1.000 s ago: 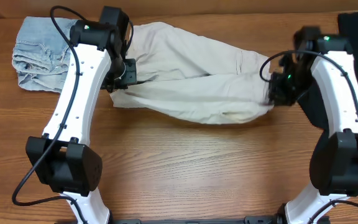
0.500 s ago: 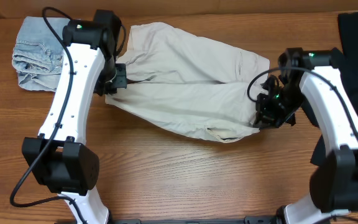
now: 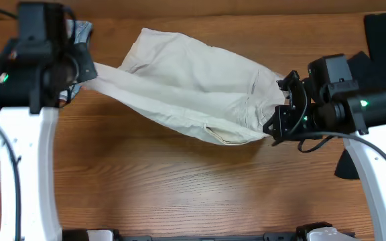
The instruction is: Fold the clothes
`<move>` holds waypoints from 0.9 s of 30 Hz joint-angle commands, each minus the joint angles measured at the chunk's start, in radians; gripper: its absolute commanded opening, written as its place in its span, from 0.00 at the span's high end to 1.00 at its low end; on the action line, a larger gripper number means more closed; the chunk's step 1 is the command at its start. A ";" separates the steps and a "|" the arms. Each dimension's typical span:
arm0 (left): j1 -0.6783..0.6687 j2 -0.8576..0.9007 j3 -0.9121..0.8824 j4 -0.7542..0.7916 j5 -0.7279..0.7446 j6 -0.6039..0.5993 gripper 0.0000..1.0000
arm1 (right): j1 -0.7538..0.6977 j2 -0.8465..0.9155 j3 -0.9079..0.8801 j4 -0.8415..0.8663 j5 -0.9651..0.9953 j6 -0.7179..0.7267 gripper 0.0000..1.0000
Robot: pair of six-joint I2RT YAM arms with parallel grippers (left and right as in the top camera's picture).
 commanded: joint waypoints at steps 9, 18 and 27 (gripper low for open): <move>0.005 -0.006 0.013 -0.116 -0.021 0.009 0.96 | 0.116 -0.001 0.001 -0.055 0.015 -0.013 0.96; 0.006 0.042 0.013 -0.166 -0.023 0.055 0.61 | 0.126 0.031 -0.001 -0.208 0.018 0.014 0.38; 0.005 0.061 0.013 -0.067 0.079 0.170 0.28 | 0.082 0.035 0.000 -0.029 0.221 0.228 0.16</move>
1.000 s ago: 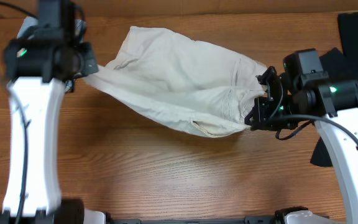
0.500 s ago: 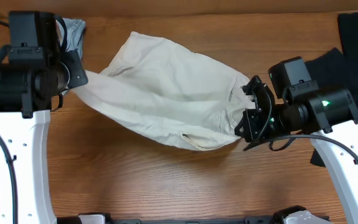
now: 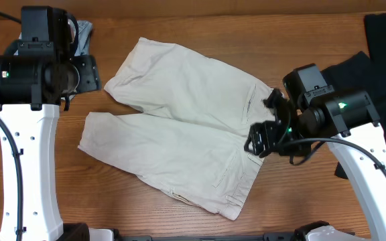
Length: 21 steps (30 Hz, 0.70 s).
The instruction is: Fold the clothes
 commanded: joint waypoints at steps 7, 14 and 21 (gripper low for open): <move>-0.007 0.191 0.010 0.291 0.269 0.192 0.23 | -0.137 0.100 0.003 0.334 0.200 0.097 0.13; -0.034 0.417 0.010 0.513 0.269 0.257 0.23 | -0.219 0.265 0.003 0.473 0.206 0.087 0.12; -0.058 0.622 0.010 0.685 0.269 0.323 0.23 | -0.224 0.394 0.003 0.512 0.203 0.085 0.11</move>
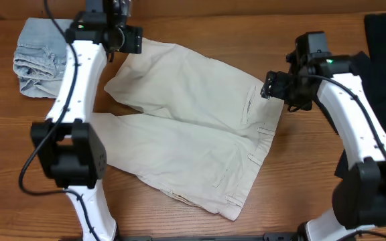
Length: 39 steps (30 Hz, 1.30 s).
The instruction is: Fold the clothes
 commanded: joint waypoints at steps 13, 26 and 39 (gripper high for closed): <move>0.021 0.242 0.006 -0.103 -0.048 0.053 0.23 | 0.004 0.032 0.004 -0.029 -0.015 -0.003 0.11; 0.100 0.256 0.006 -0.213 -0.115 0.026 0.38 | 0.005 0.033 0.004 -0.019 -0.027 -0.003 0.11; 0.119 0.256 0.006 -0.401 -0.219 -0.071 0.91 | 0.005 0.033 0.004 -0.014 -0.026 -0.003 0.12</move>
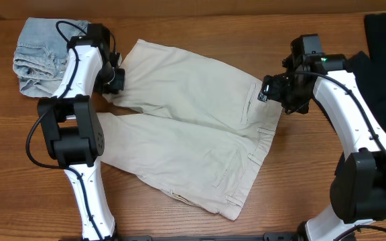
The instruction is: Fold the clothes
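A pair of beige shorts (186, 134) lies spread flat across the middle of the table, with the legs pointing left and the waistband to the right. My left gripper (113, 80) is down at the left hem of the far leg, touching or just over the cloth. At the far corner of the waistband sits my right gripper (267, 95), at the cloth's edge. The overhead view hides the fingers of both grippers under their bodies, so it does not show whether they are open or shut.
A folded light-blue denim garment (37, 52) lies at the back left, close behind the left arm. Black clothing is piled along the right edge, behind the right arm. Bare wooden table (179, 221) runs along the front.
My left gripper has moved from the far corner of the upper leg down to that leg's hem near the gap between the legs. The right gripper has shifted slightly along the waistband. The shorts lie unchanged.
First the shorts hung stretched and bunched between both grippers. Then they lay spread flat, with both arms close by at their sides. After that, both grippers were out at the far edge of the shorts. Now they sit at the far leg's hem and the waistband corner.
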`<move>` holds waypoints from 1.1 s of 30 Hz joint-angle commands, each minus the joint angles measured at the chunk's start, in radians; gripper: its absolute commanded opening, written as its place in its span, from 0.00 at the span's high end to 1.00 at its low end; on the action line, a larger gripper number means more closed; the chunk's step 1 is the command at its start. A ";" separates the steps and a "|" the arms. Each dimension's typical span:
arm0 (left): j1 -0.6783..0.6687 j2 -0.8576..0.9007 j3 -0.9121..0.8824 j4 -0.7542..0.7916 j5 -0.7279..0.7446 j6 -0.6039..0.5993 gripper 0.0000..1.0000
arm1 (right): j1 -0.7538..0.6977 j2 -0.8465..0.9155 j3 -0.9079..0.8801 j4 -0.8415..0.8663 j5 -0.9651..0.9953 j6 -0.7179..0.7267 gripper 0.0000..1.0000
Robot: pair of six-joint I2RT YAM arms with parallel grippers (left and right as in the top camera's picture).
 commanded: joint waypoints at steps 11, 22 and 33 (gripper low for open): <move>0.097 0.013 0.006 -0.230 -0.165 -0.241 0.68 | 0.003 0.054 0.004 0.195 0.031 -0.003 0.17; 0.071 0.012 0.143 -0.307 -0.152 -0.242 0.12 | 0.003 0.259 0.004 0.351 -0.106 -0.056 0.17; 0.011 0.012 0.645 -0.423 -0.023 -0.241 0.10 | 0.003 0.299 0.004 0.460 -0.105 -0.056 0.90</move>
